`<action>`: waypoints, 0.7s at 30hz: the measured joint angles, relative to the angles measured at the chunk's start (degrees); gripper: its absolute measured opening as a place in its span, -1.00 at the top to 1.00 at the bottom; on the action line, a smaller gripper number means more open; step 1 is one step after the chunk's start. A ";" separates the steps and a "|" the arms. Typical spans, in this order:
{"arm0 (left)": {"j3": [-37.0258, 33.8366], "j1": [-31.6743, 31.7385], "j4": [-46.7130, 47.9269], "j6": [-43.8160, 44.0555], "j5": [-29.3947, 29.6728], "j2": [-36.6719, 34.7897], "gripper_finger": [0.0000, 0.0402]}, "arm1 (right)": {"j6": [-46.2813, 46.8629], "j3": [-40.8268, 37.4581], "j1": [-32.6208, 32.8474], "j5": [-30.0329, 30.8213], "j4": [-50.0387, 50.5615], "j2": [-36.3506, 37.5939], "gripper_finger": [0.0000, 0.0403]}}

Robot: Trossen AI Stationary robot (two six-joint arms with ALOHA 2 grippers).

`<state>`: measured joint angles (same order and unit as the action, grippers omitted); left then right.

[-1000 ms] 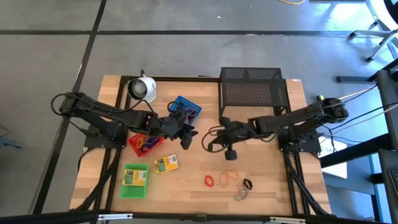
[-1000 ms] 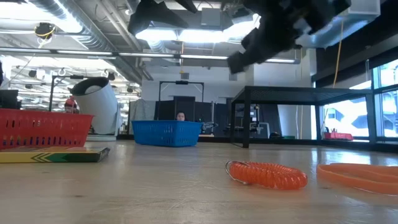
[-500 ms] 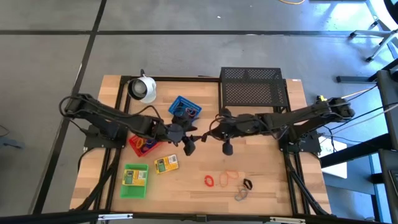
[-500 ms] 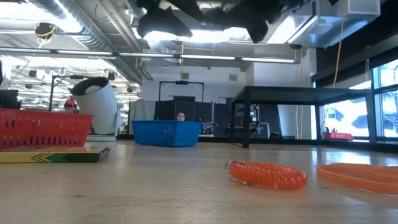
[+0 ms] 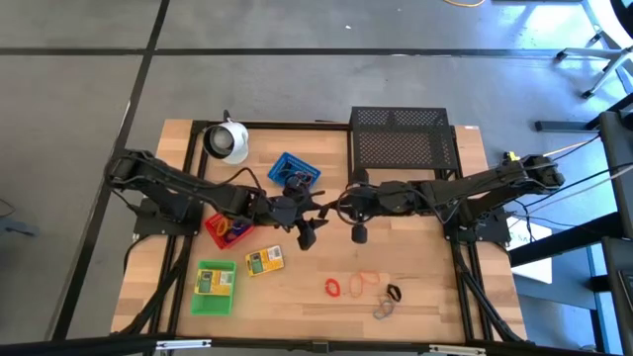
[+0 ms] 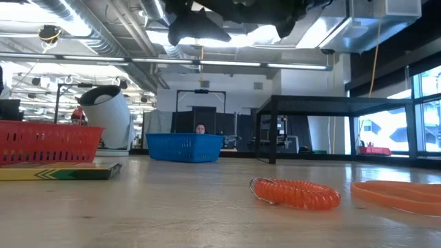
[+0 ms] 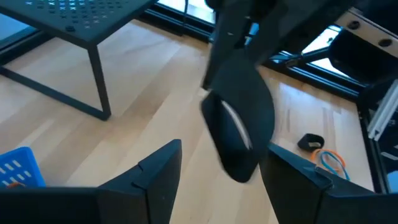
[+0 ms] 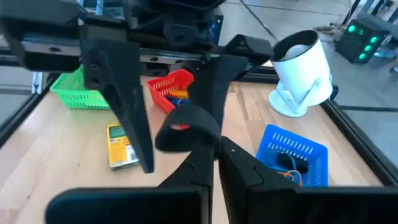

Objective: Pick & Place Office Desk Supplies
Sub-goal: Put the black rubber band into the blue bin

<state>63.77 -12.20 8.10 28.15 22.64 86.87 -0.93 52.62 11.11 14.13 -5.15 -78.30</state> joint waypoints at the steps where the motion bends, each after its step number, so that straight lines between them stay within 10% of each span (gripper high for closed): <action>1: 0.00 0.25 0.09 0.07 -0.01 0.00 -0.04 | -0.80 0.00 0.00 0.00 0.02 0.00 0.92; 21: 0.00 6.05 -3.66 -0.45 -6.31 -0.02 0.09 | -7.23 0.00 -0.02 4.98 2.91 0.00 0.92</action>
<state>63.77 -6.16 4.44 27.70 16.33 86.85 -8.16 52.62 11.09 19.11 -2.24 -78.30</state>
